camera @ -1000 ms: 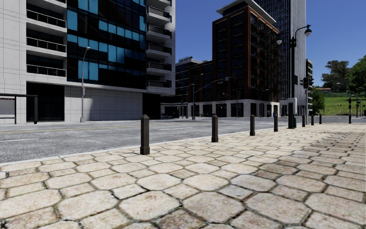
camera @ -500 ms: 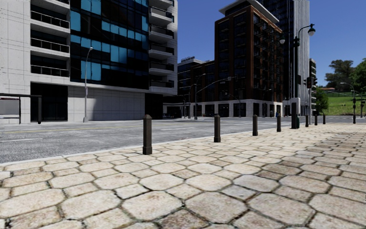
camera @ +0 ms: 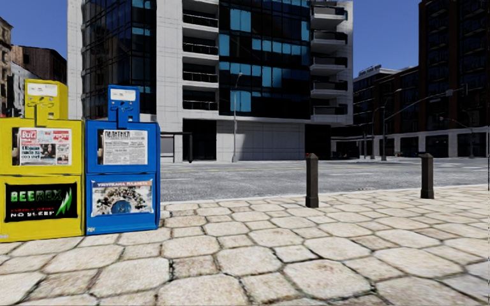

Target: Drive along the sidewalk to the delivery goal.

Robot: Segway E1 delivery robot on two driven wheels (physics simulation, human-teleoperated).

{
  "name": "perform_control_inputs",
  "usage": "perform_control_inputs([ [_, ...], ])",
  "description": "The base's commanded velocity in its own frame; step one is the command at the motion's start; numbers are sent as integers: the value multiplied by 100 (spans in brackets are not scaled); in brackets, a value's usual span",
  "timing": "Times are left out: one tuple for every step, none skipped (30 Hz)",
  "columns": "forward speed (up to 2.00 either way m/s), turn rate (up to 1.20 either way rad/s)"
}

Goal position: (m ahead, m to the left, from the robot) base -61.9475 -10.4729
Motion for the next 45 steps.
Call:
perform_control_inputs([
  [0,120],
  [0,120],
  [0,120],
  [0,120],
  [0,120],
  [0,120],
  [0,120],
  [0,120],
  [0,120],
  [0,120],
  [0,120],
  [0,120],
  [0,120],
  [0,120],
  [0,120],
  [0,120],
  [0,120],
  [0,120],
  [0,120],
  [0,120],
  [0,120],
  [0,120],
  [0,120],
  [0,120],
  [0,120],
  [0,120],
  [0,120],
  [0,120],
  [0,120],
  [0,120],
  [0,120],
  [0,120],
  [0,120],
  [0,120],
  [0,120],
  [0,120],
  [0,120],
  [0,120],
  [0,120],
  [0,120],
  [0,119],
  [0,18],
  [0,0],
  [0,0],
  [0,0],
])
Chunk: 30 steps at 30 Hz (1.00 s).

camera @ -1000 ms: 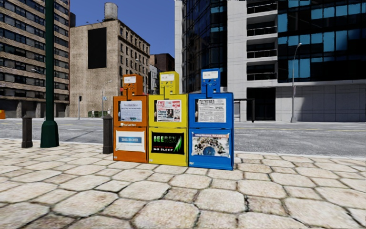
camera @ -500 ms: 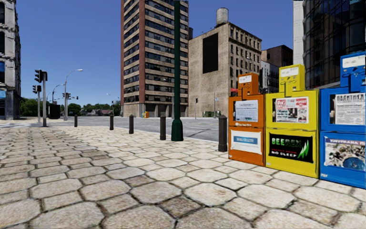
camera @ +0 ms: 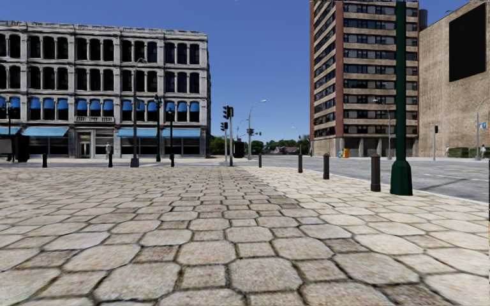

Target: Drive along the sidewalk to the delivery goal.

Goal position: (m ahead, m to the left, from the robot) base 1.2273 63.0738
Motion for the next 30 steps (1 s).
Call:
perform_control_inputs([
  [0,0],
  [0,0],
  [0,0],
  [0,0],
  [0,0],
  [0,0],
  [19,0],
  [62,0],
  [149,0],
  [168,0],
  [168,0],
  [200,0],
  [200,0],
  [200,0],
  [200,0],
  [200,0],
  [200,0],
  [200,0],
  [200,0],
  [200,0],
  [200,0],
  [200,0],
  [200,0],
  [200,0],
  [200,0],
  [200,0],
  [200,0],
  [200,0],
  [200,0],
  [200,0],
])
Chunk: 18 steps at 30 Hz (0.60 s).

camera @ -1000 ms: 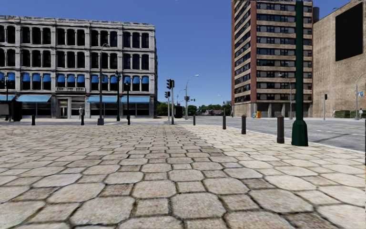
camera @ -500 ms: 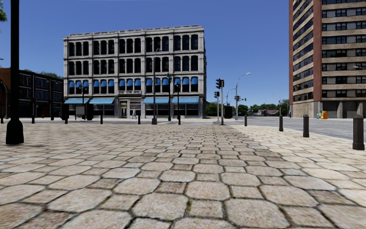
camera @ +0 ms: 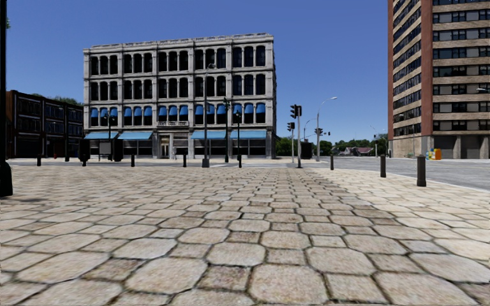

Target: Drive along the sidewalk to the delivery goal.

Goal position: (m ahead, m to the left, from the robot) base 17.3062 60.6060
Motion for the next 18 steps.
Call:
perform_control_inputs([
  [200,0],
  [200,0],
  [200,0],
  [200,0],
  [200,0],
  [200,0],
  [200,0],
  [200,0],
  [200,0],
  [200,0],
  [200,0],
  [200,0],
  [200,0],
  [200,0],
  [200,0],
  [200,0],
  [200,0],
  [200,0],
])
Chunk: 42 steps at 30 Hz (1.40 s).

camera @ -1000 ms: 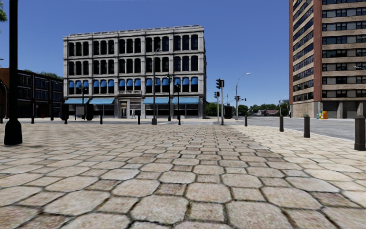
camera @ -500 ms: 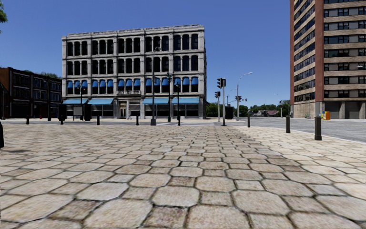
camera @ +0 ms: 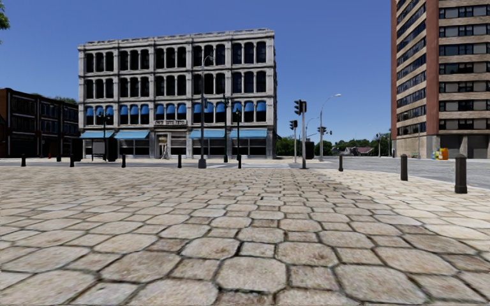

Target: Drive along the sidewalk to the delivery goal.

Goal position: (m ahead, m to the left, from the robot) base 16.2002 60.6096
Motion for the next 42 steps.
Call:
perform_control_inputs([
  [200,0],
  [200,0],
  [200,0],
  [200,0],
  [200,0],
  [200,0],
  [200,0],
  [200,0],
  [200,0],
  [200,0],
  [200,0],
  [200,0],
  [200,0],
  [200,0],
  [200,0],
  [200,0],
  [200,6],
  [200,51],
  [200,100],
  [200,120],
  [200,120],
  [200,120],
  [200,120],
  [200,120],
  [200,120],
  [200,120],
  [200,120],
  [200,120],
  [200,120],
  [200,120],
  [200,110],
  [200,100],
  [200,97],
  [200,96],
  [200,96],
  [200,96],
  [200,90],
  [200,69],
  [200,25],
  [200,10],
  [200,1],
  [200,0],
])
